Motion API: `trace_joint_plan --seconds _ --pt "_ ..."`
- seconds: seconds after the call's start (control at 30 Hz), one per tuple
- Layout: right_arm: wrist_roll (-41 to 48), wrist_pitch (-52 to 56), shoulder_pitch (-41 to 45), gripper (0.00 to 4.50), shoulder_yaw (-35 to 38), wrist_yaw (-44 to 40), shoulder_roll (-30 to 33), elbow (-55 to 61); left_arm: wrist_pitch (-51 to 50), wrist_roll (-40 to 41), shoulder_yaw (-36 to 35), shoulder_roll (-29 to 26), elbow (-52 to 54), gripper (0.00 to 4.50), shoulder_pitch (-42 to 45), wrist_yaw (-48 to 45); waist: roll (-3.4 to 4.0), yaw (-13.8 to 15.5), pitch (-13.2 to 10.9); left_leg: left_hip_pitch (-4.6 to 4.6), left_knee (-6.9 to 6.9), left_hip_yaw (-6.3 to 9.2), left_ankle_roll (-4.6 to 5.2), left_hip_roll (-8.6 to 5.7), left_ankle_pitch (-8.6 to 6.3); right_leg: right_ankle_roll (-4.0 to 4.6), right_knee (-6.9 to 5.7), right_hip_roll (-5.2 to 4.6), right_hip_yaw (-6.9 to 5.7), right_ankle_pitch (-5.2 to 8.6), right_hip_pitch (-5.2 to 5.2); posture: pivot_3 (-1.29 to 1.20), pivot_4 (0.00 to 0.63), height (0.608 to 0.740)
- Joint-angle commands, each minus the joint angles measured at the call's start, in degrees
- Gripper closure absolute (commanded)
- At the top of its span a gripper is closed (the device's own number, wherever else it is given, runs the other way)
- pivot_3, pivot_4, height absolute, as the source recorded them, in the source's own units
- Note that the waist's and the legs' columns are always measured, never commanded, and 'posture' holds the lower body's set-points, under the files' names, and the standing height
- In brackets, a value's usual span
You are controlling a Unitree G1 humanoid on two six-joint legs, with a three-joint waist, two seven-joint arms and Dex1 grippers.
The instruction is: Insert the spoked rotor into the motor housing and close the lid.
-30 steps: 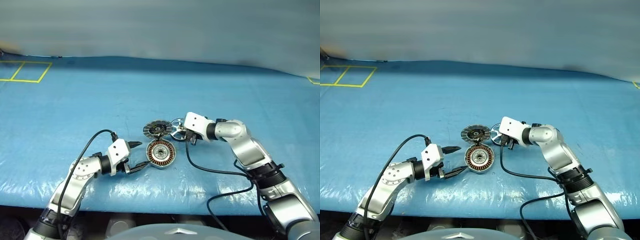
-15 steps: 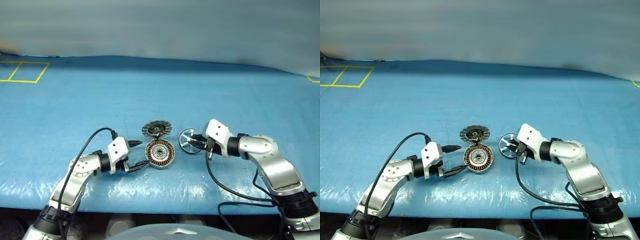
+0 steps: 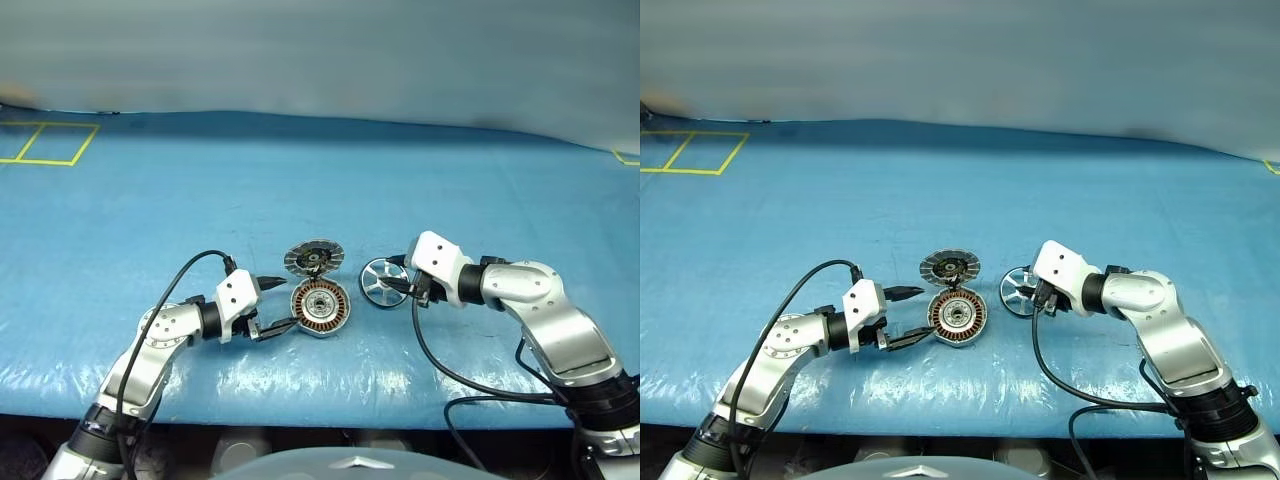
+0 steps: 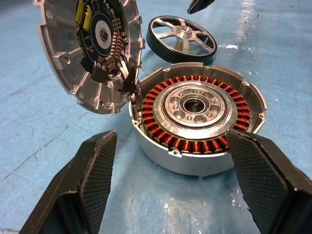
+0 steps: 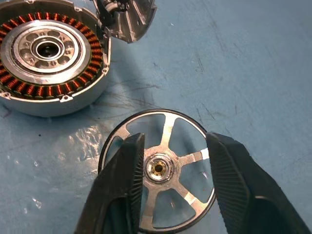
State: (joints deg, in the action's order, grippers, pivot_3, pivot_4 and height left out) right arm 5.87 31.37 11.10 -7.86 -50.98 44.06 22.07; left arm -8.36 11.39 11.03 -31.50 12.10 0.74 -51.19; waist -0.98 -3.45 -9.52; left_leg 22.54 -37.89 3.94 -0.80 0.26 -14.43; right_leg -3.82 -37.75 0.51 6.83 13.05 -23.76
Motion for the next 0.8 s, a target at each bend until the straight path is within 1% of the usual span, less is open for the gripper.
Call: trace_joint_plan --seconds 0.03,0.43,0.8 --pt "0.41 0.20 1.27 2.11 -0.18 -0.63 0.65 -0.12 0.05 0.27 0.00 0.43 1.26 0.69 -0.09 0.51 0.00 0.02 0.00 0.00 0.01 0.00 0.00 0.00 0.00 -0.01 0.00 0.00 0.00 0.00 0.00 0.00 0.150 0.740" --pt "0.33 1.15 1.01 2.11 -1.63 -1.38 0.88 -2.50 1.49 -0.94 0.26 0.55 -0.19 0.69 -1.39 1.61 0.00 0.02 -0.01 0.00 0.00 0.00 0.00 0.01 0.00 -0.03 -0.01 0.00 0.00 -0.02 0.00 0.00 0.150 0.740" --pt "-0.12 2.10 0.86 2.11 -2.65 0.92 -0.82 -6.00 4.12 -1.36 -0.27 0.36 -3.40 0.69 -1.41 1.13 0.00 0.03 -0.01 -0.05 -0.03 0.00 0.00 0.00 0.00 -0.02 -0.01 -0.01 0.01 -0.02 0.06 0.00 0.150 0.740"
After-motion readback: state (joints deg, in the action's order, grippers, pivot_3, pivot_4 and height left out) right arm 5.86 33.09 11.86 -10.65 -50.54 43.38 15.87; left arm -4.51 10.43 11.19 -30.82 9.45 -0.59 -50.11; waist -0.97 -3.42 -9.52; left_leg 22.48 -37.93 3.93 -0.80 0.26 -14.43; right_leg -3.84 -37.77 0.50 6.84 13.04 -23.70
